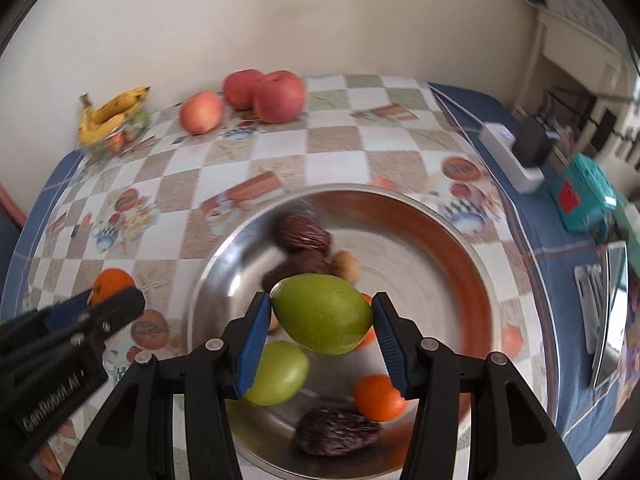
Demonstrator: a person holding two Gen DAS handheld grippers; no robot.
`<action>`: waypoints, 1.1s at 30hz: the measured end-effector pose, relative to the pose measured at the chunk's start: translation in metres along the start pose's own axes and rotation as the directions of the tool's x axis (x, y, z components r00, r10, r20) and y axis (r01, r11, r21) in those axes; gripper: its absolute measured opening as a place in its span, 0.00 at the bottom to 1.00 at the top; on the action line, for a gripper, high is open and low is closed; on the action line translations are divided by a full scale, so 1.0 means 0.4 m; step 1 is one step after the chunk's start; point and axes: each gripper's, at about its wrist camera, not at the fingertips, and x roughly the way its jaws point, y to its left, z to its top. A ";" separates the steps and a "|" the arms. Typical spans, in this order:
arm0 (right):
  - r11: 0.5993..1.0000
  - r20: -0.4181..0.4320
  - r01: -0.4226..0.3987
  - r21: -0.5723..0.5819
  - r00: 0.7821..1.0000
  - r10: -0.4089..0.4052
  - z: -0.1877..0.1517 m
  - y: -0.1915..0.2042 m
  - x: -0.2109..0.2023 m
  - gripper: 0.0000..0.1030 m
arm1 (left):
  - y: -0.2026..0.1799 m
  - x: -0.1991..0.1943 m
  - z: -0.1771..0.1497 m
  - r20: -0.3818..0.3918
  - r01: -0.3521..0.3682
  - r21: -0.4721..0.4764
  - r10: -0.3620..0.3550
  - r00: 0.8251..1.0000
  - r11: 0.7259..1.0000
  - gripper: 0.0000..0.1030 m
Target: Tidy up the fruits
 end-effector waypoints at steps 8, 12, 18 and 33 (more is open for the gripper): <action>0.996 -0.035 -0.018 0.092 0.999 0.021 -0.017 -0.060 0.011 0.53 | 0.000 0.023 -0.006 -0.052 0.074 -0.022 -0.075 0.996 0.997 0.54; 0.997 -0.018 -0.014 0.079 1.000 0.015 -0.016 -0.050 0.002 0.53 | 0.036 0.020 -0.006 -0.057 0.076 -0.067 -0.080 0.995 0.995 0.60; 0.998 -0.029 0.002 0.062 1.000 0.000 -0.027 -0.039 0.003 0.57 | 0.116 0.023 -0.027 -0.103 -0.066 -0.139 0.052 0.993 0.988 1.00; 0.998 -0.033 -0.042 0.050 0.998 0.044 -0.088 0.027 -0.046 0.88 | 0.248 -0.095 -0.093 -0.060 -0.260 -0.092 0.255 0.965 0.961 1.00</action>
